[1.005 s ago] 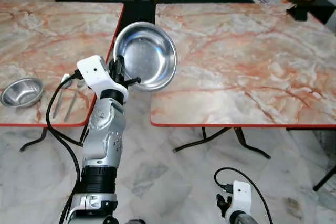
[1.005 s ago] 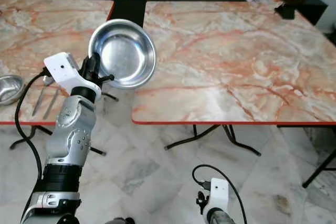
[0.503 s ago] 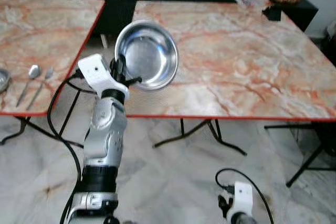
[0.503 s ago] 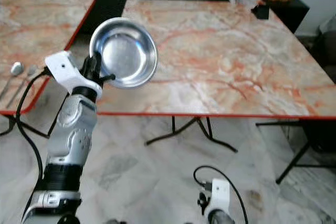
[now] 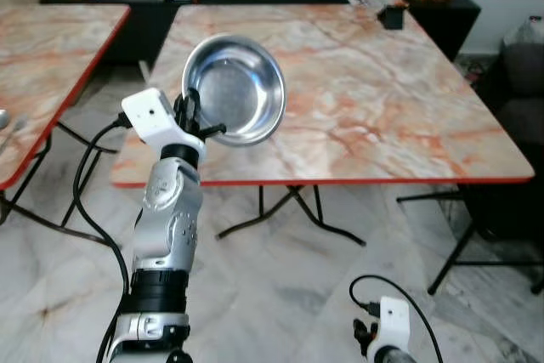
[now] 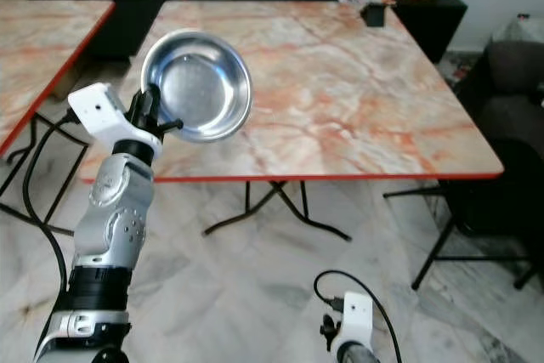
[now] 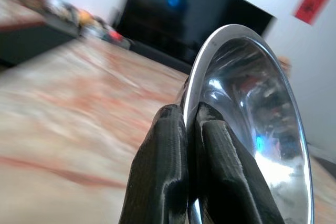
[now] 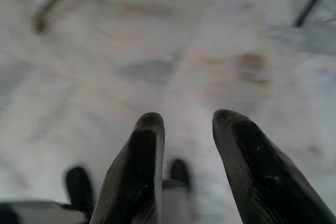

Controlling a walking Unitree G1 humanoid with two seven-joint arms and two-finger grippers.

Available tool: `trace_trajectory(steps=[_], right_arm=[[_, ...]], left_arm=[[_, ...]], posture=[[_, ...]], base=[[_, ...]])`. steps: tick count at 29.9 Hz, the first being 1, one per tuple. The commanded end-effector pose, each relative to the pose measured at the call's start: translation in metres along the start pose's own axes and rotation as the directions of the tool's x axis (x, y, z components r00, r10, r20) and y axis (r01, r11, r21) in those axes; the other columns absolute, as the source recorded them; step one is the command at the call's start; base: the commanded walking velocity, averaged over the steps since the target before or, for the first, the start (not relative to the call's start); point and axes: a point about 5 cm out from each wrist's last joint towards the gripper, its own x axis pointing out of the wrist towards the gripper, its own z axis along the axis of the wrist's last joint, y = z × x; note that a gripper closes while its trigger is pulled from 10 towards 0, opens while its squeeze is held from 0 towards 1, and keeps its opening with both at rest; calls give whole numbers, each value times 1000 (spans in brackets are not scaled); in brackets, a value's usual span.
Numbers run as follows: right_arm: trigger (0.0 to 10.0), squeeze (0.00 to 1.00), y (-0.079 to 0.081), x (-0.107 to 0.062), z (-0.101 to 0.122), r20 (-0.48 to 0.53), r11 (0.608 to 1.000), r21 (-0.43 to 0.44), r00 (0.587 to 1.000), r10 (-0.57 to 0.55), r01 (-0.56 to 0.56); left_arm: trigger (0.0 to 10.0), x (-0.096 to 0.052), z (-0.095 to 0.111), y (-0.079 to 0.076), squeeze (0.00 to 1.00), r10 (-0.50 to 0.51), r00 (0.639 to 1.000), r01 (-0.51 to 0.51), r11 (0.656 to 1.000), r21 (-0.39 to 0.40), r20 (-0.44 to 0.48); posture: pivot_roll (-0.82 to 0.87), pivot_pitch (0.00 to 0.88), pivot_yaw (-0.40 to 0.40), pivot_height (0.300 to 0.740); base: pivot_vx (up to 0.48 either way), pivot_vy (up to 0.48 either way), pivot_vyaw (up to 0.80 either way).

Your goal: Setting the table

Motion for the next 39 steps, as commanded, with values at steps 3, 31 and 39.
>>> trace_trajectory(steps=[3, 31, 39], right_arm=[[10000, 0, 6, 2, 8, 22, 1000, 8, 1000, 13, -14], [10000, 0, 7, 2, 8, 21, 1000, 4, 1000, 20, -20], [10000, 0, 8, 2, 7, 20, 1000, 5, 1000, 23, -23]], left_arm=[[10000, 3, 14, 9, 0, 16, 999, -18, 1000, 23, 50], [10000, 2, 14, 12, 0, 27, 999, -28, 999, 25, 46], [10000, 1, 12, 15, 0, 25, 999, -25, 1000, 18, 28]], posture=[[3, 120, -38, 740], [7, 125, -39, 740], [8, 126, -40, 740]], base=[[435, 0, 0], [296, -183, 0], [0, 0, 0]])
